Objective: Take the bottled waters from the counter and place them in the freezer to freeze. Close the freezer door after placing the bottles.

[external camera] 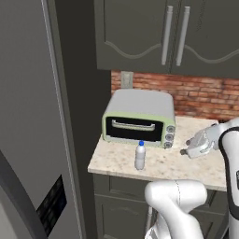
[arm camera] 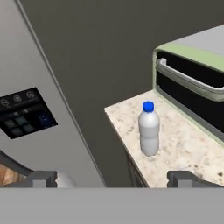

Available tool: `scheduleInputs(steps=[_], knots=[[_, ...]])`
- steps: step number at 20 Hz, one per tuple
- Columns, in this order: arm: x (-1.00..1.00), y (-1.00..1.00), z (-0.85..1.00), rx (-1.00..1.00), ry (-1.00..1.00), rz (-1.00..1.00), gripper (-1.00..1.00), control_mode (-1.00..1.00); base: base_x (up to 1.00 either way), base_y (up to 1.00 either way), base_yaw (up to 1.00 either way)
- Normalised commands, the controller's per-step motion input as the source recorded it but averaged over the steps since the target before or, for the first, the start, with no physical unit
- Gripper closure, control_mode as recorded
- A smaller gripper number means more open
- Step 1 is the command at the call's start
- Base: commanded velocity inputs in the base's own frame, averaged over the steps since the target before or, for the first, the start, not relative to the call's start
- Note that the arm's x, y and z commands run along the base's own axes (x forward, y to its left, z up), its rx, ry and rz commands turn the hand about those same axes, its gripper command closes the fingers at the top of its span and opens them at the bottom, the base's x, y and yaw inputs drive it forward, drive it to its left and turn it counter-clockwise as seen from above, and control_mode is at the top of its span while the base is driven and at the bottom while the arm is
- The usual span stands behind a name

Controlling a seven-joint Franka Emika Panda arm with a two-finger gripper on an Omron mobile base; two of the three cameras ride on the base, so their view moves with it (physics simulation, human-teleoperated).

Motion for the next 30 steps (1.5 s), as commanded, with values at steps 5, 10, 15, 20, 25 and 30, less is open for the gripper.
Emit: scheduleInputs(steps=[5, 10, 15, 20, 25, 30], knots=[[0.28, 0.0, -0.67, 0.0, -0.13, 0.23, -1.0, -1.0, 0.0, 0.0, 0.0], [0.35, 0.01, -0.58, 0.0, -0.05, 0.22, -1.0, -1.0, 0.0, 0.0, 0.0], [0.36, 0.0, -0.29, 0.01, -0.01, 0.14, -1.0, -1.0, 0.0, 0.0, 0.0], [0.05, 0.0, -0.01, 0.0, 0.0, 0.01, -1.0, -1.0, 0.0, 0.0, 0.0], [0.39, 0.43, -0.31, 0.0, -0.01, 0.0, -1.0, -1.0, 0.0, 0.0, 0.0], [0.33, 0.29, -0.13, 0.0, -0.01, 0.0, -1.0, -1.0, 0.0, 0.0, 0.0]])
